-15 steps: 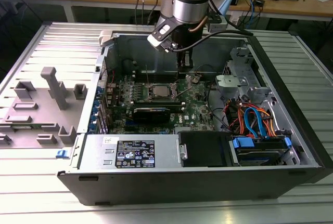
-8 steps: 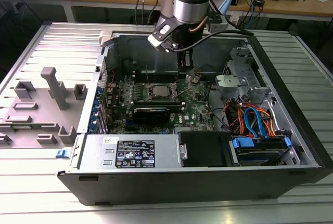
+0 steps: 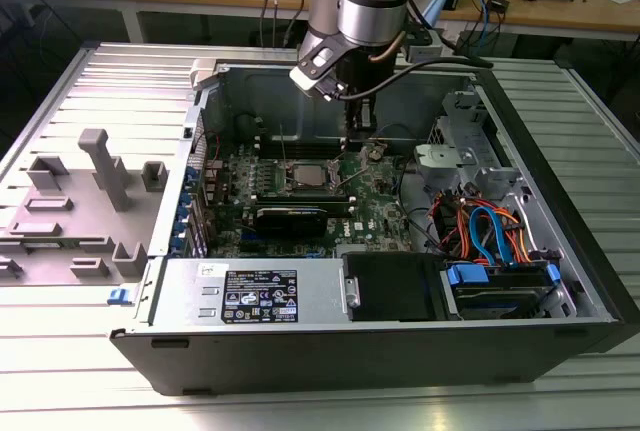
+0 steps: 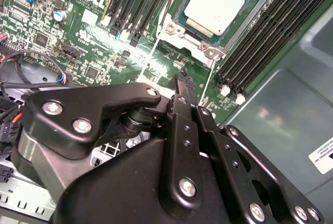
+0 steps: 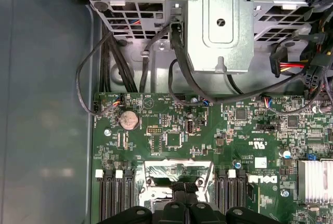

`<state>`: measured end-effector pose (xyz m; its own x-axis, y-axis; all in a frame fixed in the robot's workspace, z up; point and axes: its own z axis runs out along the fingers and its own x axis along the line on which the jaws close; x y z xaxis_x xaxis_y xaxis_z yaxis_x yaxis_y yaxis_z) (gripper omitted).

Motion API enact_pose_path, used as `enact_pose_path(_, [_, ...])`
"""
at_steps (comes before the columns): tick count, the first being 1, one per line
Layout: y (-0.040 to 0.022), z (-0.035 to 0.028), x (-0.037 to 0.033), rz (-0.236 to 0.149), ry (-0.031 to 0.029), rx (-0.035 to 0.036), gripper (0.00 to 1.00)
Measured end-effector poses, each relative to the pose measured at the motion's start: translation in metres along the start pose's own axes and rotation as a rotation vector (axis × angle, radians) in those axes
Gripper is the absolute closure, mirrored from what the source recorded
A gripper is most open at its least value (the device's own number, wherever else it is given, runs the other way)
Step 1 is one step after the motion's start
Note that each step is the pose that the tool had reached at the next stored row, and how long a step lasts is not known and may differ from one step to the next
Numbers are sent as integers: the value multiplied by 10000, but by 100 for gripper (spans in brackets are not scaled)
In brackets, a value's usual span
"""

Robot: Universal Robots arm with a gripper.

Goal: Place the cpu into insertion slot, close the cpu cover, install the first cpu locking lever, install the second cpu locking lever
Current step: 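Close the cpu cover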

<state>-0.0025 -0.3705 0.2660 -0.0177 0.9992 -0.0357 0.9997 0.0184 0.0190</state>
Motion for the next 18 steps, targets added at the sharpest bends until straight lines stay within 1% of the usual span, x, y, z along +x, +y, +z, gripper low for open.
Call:
enact_pose_path(4, [61,12,-1,0,0,0,89])
enact_pose_path(6, [139,23,-2,0,-1,0,89])
enact_pose_path(10, [234,33,-3,0,-1,0,89])
enact_pose_path(12, [323,47,-4,-1,0,0,89])
enact_pose_path(17, [406,77,-5,-1,1,0,89])
enact_pose_path(18, [411,85,-4,-2,0,0,89])
